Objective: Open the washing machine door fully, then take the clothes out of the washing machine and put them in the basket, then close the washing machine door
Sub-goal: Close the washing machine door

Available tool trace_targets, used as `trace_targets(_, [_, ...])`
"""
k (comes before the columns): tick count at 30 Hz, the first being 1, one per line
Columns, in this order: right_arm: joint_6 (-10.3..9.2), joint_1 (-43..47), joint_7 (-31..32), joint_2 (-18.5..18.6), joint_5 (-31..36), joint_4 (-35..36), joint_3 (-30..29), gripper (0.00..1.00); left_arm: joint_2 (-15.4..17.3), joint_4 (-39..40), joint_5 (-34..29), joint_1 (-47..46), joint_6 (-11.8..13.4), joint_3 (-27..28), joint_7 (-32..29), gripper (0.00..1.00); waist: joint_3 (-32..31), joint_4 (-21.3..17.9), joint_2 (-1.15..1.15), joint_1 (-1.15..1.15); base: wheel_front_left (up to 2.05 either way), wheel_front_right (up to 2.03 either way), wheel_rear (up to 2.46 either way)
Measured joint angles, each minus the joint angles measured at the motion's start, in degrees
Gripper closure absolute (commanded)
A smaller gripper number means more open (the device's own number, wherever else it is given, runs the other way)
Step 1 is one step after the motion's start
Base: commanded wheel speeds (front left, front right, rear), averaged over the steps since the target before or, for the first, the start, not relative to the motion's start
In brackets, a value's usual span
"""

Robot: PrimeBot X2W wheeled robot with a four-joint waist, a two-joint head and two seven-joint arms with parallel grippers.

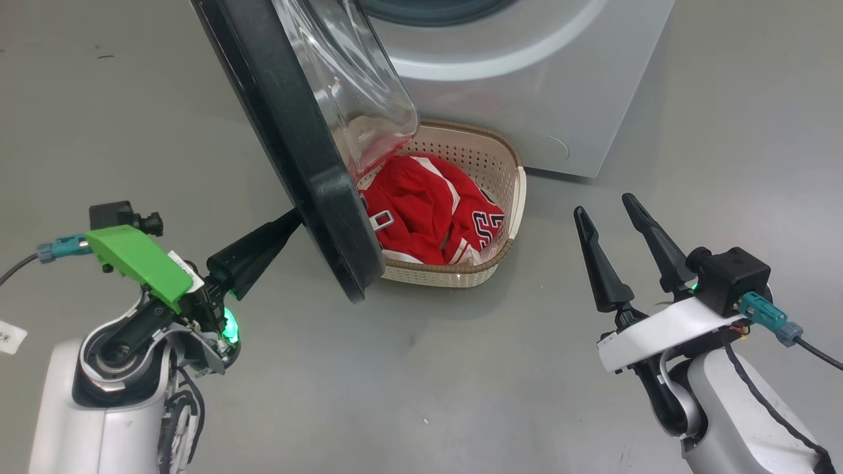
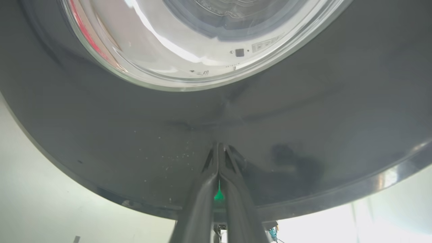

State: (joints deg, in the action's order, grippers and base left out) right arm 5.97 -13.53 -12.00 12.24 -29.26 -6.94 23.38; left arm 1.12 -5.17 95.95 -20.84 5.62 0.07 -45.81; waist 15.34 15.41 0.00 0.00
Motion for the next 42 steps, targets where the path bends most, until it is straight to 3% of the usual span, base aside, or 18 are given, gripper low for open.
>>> trace_targets(5, [0.00, 0.01, -0.27, 0.07, -0.37, -0.52, -0.31, 0.00, 0.81, 0.47, -9.66, 1.64, -3.14, 0.02, 5.33, 1.00, -0.95, 0.44, 0.00, 0.00, 0.00, 0.00, 0.00])
trace_targets(15, [0.00, 0.21, -0.75, 0.05, -0.55, -0.94, -0.71, 0.00, 7.97, 2.23, -29.54, 6.61, -11.24, -0.53, 17.44, 1.00, -3.02, 1.38, 0.00, 0.00, 0.00, 0.00, 0.00])
trace_targets(28, [-0.01, 1.24, -0.92, 0.02, -0.83, -1.21, -0.79, 0.00, 13.13, 5.44, -52.64, 12.39, -12.51, -4.55, 35.83, 1.00, -5.22, 1.46, 0.00, 0.00, 0.00, 0.00, 0.00])
trace_targets(42, [-0.10, 2.39, -1.12, -0.11, -1.11, -1.22, -1.04, 0.00, 12.84, 4.04, -63.34, 17.22, -12.52, -9.05, 50.69, 1.00, -6.14, 1.12, 0.00, 0.00, 0.00, 0.00, 0.00])
